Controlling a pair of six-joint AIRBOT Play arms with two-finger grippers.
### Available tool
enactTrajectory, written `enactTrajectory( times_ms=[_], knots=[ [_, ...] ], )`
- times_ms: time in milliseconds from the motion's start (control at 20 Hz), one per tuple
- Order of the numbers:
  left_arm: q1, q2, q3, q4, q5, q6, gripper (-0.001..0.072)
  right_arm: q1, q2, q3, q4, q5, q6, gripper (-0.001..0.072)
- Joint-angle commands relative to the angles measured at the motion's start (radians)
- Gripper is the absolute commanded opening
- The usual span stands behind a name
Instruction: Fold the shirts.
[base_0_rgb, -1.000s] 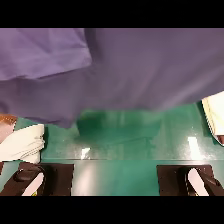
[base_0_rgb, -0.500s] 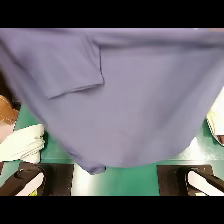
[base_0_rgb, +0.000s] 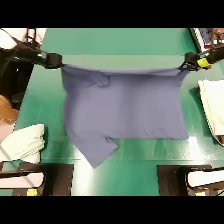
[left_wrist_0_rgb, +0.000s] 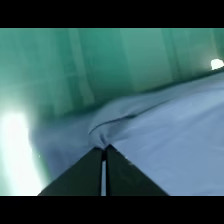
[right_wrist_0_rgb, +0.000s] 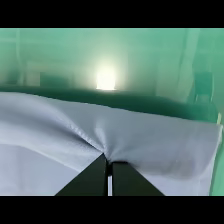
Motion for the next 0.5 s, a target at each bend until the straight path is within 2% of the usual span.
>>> enactTrajectory(
  times_ms=[0, 100, 200, 300, 450],
  knots=[
    [0.000, -0.090, -0.008, -0.002, 0.206, 0.016, 0.0022, -0.004, -0.131, 0.121, -0.011, -0.086, -0.031, 0.0015],
    [0.000, -0.078, -0.008, -0.003, 0.189, 0.016, 0.0021, -0.004, -0.153, 0.171, -0.014, -0.040, -0.076, 0.0015],
    [0.000, -0.070, -0.008, -0.002, 0.073, 0.016, 0.0021, -0.004, -0.153, 0.171, -0.025, 0.028, -0.109, 0.0015],
    [0.000, -0.070, -0.026, -0.002, -0.055, 0.016, 0.0019, 0.000, -0.148, 0.140, -0.103, 0.099, -0.111, 0.0015],
    [0.000, -0.070, -0.122, -0.004, -0.068, 0.014, 0.0019, 0.005, -0.108, -0.003, -0.162, 0.102, -0.111, 0.0015]
  ],
)
